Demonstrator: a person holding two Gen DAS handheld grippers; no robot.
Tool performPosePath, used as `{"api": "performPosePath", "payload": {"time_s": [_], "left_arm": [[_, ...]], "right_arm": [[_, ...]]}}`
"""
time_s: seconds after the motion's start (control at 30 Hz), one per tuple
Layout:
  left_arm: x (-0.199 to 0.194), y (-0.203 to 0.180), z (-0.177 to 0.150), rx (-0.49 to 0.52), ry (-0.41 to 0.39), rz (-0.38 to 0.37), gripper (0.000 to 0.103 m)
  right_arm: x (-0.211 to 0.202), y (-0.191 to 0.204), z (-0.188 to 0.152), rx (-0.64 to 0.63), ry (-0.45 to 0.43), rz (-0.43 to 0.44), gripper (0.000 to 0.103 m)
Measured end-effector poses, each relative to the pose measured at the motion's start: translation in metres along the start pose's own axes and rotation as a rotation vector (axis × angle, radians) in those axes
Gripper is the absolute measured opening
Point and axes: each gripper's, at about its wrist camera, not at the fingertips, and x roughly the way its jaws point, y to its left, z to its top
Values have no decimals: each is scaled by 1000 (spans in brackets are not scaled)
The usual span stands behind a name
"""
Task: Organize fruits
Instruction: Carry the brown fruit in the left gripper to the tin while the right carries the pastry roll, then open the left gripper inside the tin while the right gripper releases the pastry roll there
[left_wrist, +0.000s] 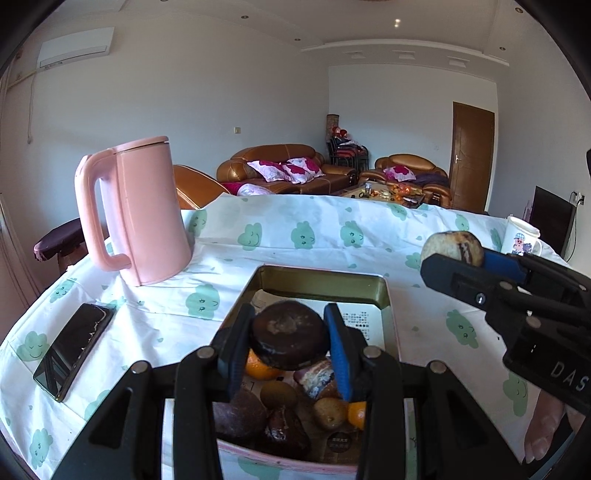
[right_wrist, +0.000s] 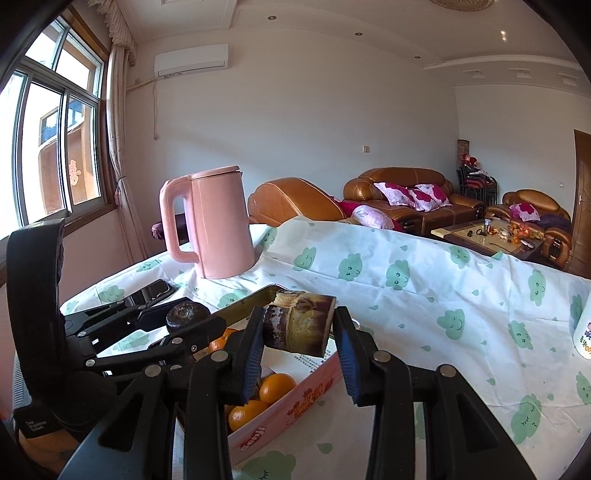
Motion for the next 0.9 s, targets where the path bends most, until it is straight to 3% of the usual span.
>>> {"api": "performPosePath", "payload": {"time_s": [0.4, 0.7, 0.9], "left_arm": [[23, 36, -2, -56, 74, 30, 40], [36, 36, -12, -46, 124, 28, 40], [38, 35, -12, -36, 128, 42, 41]], "right_arm": [[49, 16, 0, -8, 113, 22, 39], [88, 16, -21, -4, 278, 15, 39], [91, 18, -26, -7, 297, 17, 39]]}}
